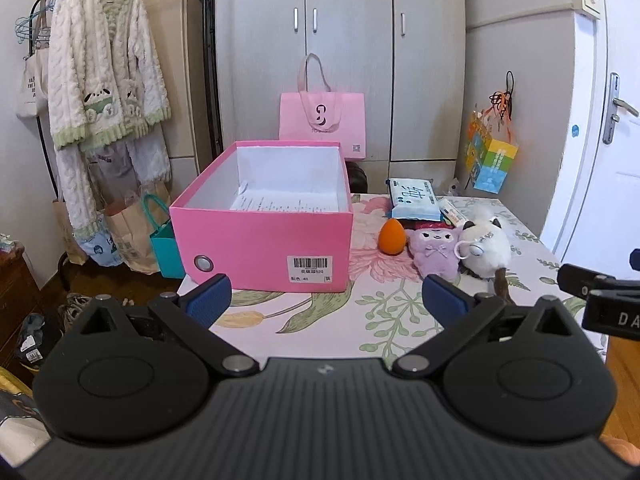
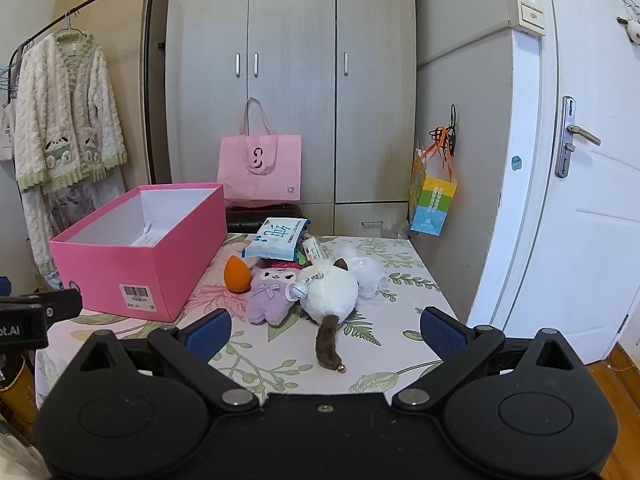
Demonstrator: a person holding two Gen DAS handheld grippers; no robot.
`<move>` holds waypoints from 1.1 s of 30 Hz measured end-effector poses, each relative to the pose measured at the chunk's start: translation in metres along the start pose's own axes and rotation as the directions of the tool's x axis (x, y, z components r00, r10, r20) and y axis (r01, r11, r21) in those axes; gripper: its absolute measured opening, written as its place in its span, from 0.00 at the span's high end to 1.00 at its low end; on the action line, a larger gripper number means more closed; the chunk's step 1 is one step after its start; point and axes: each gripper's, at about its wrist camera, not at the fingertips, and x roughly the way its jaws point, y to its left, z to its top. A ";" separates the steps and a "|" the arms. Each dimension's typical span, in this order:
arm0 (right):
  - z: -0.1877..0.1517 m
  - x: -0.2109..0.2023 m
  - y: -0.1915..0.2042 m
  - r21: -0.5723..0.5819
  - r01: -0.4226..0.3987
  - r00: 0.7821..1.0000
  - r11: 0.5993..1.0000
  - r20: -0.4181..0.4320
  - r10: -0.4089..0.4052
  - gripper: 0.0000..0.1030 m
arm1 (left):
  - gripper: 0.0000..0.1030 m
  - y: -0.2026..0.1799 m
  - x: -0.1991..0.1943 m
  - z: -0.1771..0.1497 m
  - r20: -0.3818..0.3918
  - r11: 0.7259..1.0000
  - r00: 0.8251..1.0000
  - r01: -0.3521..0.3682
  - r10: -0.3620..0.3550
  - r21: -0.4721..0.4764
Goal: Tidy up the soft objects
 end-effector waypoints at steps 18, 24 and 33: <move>0.007 0.000 -0.003 -0.041 -0.033 0.999 0.999 0.013 0.033 0.01 | 0.00 -0.004 0.013 0.007 -0.042 0.999 0.998 0.038 -0.038 0.017; 0.017 0.018 -0.007 -0.079 -0.070 0.997 0.994 0.032 0.073 0.01 | 0.00 -0.013 0.037 0.019 -0.083 0.995 0.991 0.103 -0.102 0.006; 0.015 0.071 -0.034 -0.059 -0.132 0.989 0.990 0.064 0.136 0.01 | 0.00 -0.036 0.095 0.036 -0.045 0.976 0.976 0.212 -0.214 -0.043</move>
